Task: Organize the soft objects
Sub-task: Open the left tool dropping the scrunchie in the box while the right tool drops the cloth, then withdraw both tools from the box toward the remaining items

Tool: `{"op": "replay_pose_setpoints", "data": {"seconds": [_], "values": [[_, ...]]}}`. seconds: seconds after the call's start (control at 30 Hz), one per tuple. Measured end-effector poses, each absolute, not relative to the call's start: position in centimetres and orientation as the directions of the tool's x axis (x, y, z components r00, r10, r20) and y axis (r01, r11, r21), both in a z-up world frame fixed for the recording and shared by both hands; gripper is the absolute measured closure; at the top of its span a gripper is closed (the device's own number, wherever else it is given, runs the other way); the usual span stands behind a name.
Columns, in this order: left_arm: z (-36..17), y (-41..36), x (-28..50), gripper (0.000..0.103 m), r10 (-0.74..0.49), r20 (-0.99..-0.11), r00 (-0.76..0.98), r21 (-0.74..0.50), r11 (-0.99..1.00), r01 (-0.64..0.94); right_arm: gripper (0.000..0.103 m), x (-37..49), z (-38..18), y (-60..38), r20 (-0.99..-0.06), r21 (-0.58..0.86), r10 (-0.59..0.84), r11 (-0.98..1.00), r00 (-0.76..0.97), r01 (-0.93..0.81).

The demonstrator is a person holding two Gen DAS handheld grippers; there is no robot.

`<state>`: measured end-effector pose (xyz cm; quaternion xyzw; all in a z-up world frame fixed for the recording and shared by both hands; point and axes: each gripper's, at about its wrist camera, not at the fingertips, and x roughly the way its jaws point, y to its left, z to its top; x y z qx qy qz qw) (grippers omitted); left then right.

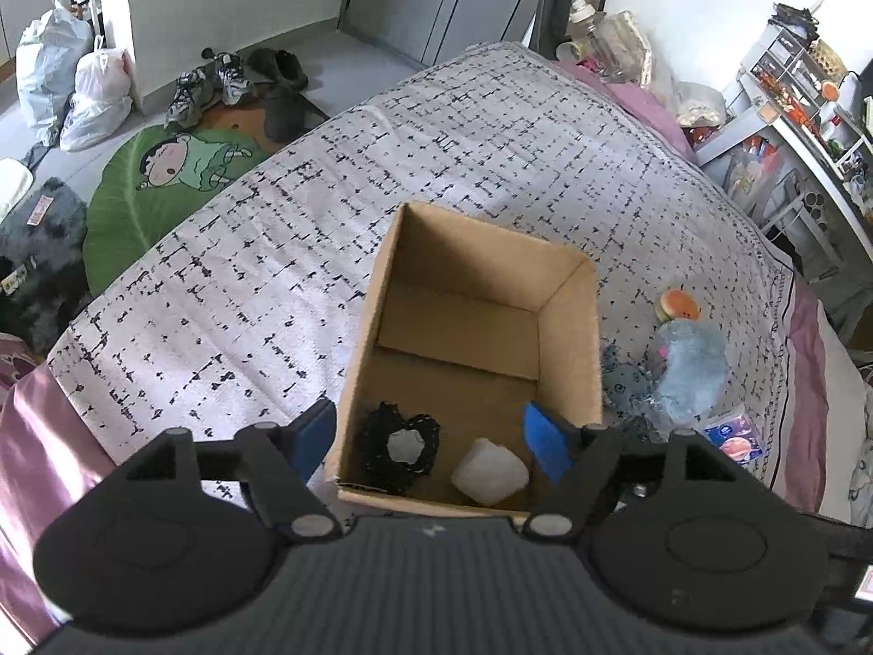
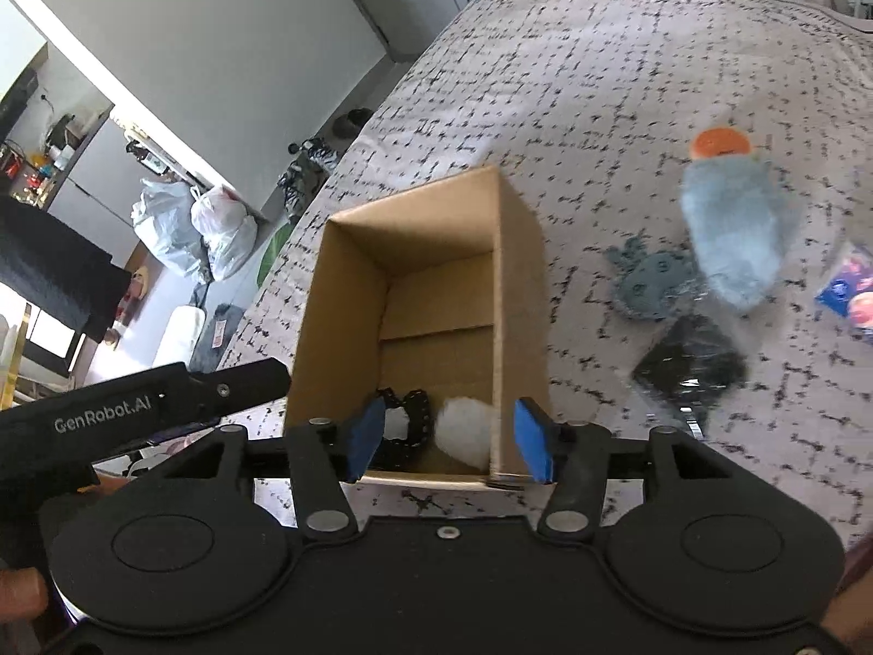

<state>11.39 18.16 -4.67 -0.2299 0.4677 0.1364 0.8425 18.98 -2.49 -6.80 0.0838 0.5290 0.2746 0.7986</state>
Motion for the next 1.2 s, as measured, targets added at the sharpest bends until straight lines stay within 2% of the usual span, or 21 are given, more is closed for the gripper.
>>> {"op": "replay_pose_setpoints", "data": {"seconds": [0.17, 0.43, 0.57, 0.63, 0.67, 0.93, 1.2], "values": [[-4.2, 16.8, 11.5, 0.025, 0.027, -0.849, 0.528, -0.247, 0.862, -0.442, 0.042, 19.0, -6.3, -4.6, -0.794, 0.420, 0.524, 0.840, 0.310, -0.345], [-3.4, 14.3, 11.8, 0.011, 0.029, -0.837, 0.547, -0.242, 0.876, -0.418, 0.019, 18.8, -5.3, -8.2, -0.779, 0.402, 0.512, 0.851, 0.364, -0.336], [-3.0, 12.8, 12.1, 0.008, 0.032, -0.827, 0.562, -0.241, 0.882, -0.405, 0.014, 18.9, -4.5, -10.0, -0.772, 0.391, 0.500, 0.861, 0.394, -0.326], [-2.8, 11.9, 12.2, 0.003, 0.024, -0.820, 0.572, -0.246, 0.887, -0.391, 0.008, 19.0, -4.2, -10.9, -0.770, 0.379, 0.487, 0.869, 0.412, -0.318], [-2.7, 11.5, 12.3, 0.001, 0.023, -0.817, 0.576, -0.246, 0.890, -0.384, 0.007, 18.9, -4.1, -11.3, -0.769, 0.373, 0.481, 0.872, 0.422, -0.316], [-2.5, 8.3, 13.0, 0.001, 0.004, -0.806, 0.592, -0.251, 0.903, -0.349, 0.001, 19.3, -3.9, -14.7, -0.762, 0.363, 0.464, 0.884, 0.452, -0.295], [-2.4, 5.7, 13.5, 0.001, 0.000, -0.800, 0.599, -0.251, 0.908, -0.335, 0.001, 19.9, -4.2, -17.7, -0.759, 0.362, 0.450, 0.892, 0.470, -0.269]]}}
